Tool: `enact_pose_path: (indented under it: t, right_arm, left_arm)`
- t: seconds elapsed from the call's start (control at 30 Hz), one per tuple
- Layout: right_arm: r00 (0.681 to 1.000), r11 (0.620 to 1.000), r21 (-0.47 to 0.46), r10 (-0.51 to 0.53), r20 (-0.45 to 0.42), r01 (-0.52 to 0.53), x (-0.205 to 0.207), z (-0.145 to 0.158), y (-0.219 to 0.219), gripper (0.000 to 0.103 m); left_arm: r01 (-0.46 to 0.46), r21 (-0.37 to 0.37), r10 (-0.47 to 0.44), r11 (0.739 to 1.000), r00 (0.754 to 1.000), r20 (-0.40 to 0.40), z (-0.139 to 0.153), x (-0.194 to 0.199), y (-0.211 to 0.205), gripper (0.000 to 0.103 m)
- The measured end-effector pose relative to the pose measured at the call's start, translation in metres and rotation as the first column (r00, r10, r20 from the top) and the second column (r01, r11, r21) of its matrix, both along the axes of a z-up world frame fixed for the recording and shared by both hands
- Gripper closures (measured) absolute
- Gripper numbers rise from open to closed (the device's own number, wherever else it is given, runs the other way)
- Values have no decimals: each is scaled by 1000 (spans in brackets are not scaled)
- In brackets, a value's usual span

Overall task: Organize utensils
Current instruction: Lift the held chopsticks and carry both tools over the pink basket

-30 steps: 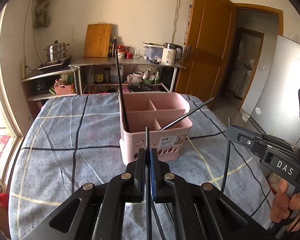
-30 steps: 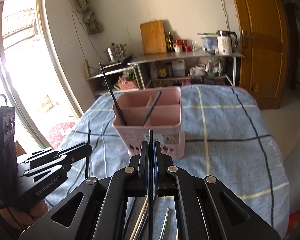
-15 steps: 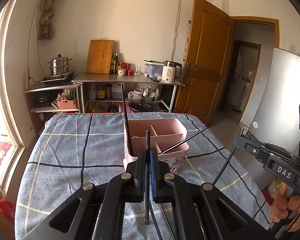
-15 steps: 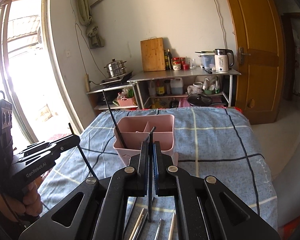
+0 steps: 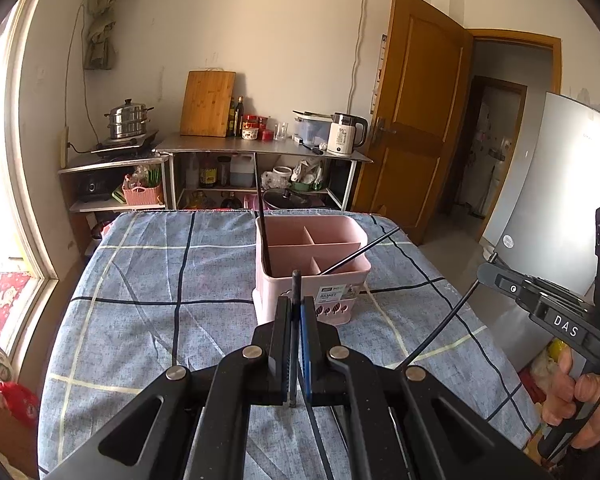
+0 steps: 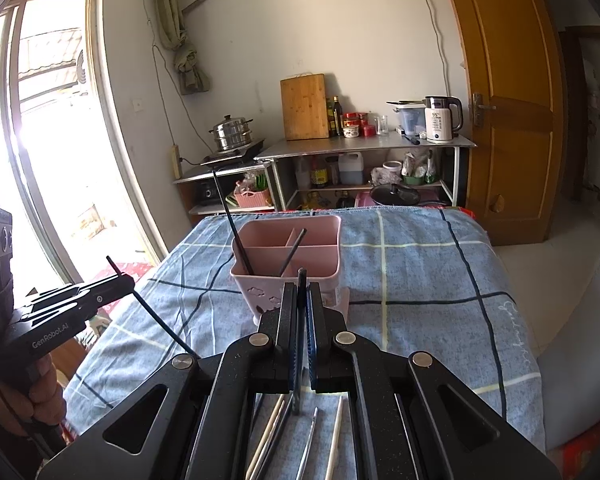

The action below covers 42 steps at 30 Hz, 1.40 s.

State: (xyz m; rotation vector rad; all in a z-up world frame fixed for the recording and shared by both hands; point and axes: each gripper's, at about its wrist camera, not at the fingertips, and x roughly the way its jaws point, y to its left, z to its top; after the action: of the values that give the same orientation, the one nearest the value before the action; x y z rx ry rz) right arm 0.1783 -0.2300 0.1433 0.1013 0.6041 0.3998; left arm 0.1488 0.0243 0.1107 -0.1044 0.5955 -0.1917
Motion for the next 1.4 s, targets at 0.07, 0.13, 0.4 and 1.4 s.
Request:
enact_pose_path:
  t: [0.07, 0.13, 0.4, 1.4]
  right_arm:
    - [1000, 1000, 4, -3, -3, 3, -2, 0, -2, 99]
    - [1000, 1000, 11, -5, -6, 5, -4, 0, -5, 99]
    - [1000, 1000, -6, 1, -2, -1, -12, 0, -4, 99]
    - [989, 998, 52, 29, 142, -37, 11, 66, 16, 99]
  left_arm:
    - [-2, -3, 2, 1000, 1000, -7, 0, -3, 1, 99]
    - [0, -4, 0, 1000, 1000, -11, 0, -6, 1, 99]
    - [-6, -16, 5, 1000, 1000, -28, -2, -17, 9, 99]
    - [9, -66, -3, 998, 996, 93, 77, 28, 15, 99]
